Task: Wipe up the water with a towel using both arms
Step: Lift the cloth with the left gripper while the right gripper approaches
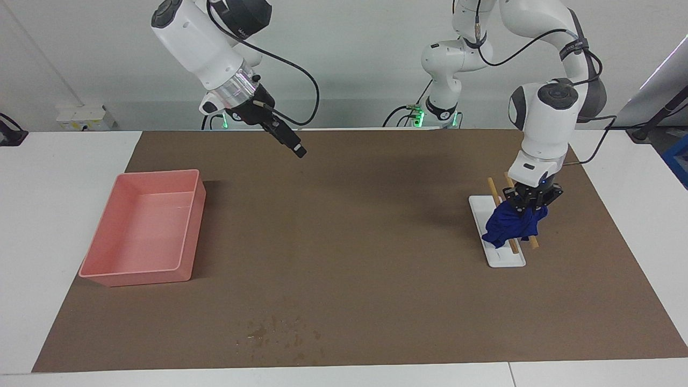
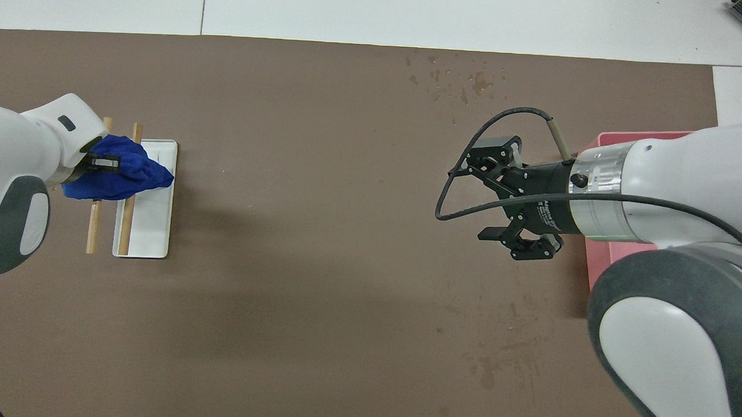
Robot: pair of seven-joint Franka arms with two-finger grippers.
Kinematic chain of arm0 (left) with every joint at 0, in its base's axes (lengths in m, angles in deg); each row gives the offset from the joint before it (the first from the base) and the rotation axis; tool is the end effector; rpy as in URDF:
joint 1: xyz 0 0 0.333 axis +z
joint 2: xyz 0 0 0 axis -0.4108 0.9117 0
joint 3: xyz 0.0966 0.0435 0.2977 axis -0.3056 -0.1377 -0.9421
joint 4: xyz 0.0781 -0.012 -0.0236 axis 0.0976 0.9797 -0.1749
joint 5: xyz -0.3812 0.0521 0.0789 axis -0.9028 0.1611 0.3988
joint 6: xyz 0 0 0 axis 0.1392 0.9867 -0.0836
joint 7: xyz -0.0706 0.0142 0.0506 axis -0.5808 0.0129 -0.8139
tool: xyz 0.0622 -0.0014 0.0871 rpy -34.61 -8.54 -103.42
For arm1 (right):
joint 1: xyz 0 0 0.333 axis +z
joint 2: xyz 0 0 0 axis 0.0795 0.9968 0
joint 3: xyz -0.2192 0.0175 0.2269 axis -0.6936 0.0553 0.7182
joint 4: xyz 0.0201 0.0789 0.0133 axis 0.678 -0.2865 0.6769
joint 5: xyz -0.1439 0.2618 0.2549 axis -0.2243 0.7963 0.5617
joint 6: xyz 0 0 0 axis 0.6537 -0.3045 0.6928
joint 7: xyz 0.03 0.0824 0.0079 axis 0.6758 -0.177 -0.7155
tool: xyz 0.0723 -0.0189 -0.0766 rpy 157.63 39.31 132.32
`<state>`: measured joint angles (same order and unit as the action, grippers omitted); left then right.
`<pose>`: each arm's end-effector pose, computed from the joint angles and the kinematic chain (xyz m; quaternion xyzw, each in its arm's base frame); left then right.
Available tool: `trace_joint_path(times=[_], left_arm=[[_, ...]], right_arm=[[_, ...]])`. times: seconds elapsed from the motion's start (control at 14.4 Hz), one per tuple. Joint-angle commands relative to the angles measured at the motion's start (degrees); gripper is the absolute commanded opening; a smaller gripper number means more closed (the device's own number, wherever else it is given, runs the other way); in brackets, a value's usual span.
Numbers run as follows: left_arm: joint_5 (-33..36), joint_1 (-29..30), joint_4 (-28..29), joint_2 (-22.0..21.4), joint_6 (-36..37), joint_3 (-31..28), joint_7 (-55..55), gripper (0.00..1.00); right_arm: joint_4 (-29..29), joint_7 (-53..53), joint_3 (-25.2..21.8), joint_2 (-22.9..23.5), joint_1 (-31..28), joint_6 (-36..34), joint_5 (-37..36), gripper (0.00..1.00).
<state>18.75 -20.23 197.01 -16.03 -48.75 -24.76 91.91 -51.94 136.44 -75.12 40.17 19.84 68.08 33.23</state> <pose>0.5851 -0.0190 0.4485 -0.9922 0.0100 -0.0915 0.0835 0.5317 0.1941 0.5866 -0.8444 0.4573 0.0817 0.2667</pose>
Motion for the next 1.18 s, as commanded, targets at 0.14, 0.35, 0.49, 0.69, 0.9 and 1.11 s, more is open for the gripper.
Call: trace_joint_path(times=[0.14, 0.35, 0.49, 0.69, 0.9, 1.11], left_arm=[[-21.38, 0.28, -10.74, 2.25, 9.32, -0.01, 22.79, 0.00], [-33.34, -0.07, -10.83, 0.06, 8.63, 0.26, 41.16, 0.00], [-42.65, -0.68, -10.74, -1.44, 8.36, 0.43, 53.64, 0.00], [-49.10, -2.78, -10.04, -2.50, 8.27, 1.66, 65.71, 0.00], [-51.04, -7.26, -9.34, -2.85, 8.27, 1.75, 73.02, 0.00], [-53.15, -11.05, -8.20, -3.99, 8.18, 1.75, 77.42, 0.00]], right_arm=[[-2.64, 8.36, -0.26, -1.26, 1.67, 10.25, 6.52, 1.00], [-3.34, 14.44, -0.26, -1.26, 4.75, 13.77, 6.70, 1.00], [-3.61, 16.73, -0.26, -1.26, 6.25, 16.06, 6.70, 1.00], [-3.78, 20.76, -0.26, 0.05, 9.50, 19.92, 6.96, 1.00], [-3.87, 24.11, -0.26, 1.63, 11.17, 24.15, 11.78, 1.00], [-4.31, 24.47, -0.26, 2.34, 12.58, 26.35, 15.22, 1.00]])
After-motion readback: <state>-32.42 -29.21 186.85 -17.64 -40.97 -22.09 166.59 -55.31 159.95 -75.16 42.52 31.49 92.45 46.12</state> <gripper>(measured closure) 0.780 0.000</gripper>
